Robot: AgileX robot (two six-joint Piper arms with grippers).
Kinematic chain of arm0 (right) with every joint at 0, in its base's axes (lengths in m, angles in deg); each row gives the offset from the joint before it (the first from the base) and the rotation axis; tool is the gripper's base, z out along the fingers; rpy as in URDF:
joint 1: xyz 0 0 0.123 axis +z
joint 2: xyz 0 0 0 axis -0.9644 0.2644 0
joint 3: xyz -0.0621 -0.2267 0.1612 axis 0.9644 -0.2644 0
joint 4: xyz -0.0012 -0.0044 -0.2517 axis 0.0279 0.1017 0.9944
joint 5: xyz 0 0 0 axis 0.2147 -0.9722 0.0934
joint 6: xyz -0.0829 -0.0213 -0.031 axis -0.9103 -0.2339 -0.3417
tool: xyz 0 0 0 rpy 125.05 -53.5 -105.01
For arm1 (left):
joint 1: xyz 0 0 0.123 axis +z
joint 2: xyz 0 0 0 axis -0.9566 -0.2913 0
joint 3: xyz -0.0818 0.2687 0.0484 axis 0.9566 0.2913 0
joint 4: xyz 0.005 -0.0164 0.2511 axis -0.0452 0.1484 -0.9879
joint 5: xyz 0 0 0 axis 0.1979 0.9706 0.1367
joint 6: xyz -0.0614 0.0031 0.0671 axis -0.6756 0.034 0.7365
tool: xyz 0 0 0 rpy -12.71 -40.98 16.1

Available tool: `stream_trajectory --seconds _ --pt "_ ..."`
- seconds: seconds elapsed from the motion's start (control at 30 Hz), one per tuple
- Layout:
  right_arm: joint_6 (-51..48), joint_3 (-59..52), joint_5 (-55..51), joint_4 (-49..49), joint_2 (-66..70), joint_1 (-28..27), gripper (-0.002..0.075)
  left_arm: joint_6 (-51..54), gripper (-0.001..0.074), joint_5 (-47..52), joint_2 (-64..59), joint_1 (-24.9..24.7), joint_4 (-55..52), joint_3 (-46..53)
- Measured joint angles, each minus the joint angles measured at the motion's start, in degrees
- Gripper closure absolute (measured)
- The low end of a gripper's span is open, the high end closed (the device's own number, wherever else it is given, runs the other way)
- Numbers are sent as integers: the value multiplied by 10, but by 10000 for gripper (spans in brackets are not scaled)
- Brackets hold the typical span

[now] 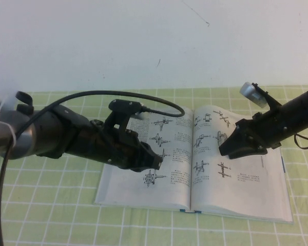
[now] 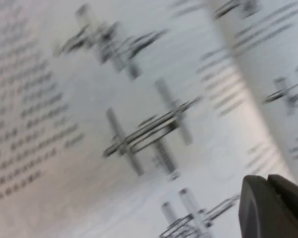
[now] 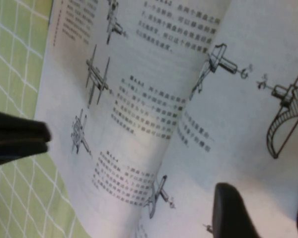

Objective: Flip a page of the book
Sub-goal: Open the closed book

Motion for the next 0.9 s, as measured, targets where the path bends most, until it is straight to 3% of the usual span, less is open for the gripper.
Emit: stream_trajectory --seconds 0.3,0.67,0.9 --pt "-4 0 -11 5 7 -1 435 55 738 -8 47 0 19 0" --pt "87 0 -28 218 -52 -19 434 71 738 -80 -8 0 23 0" --pt "116 0 -31 250 -52 -19 434 75 738 -83 -50 0 29 -1"
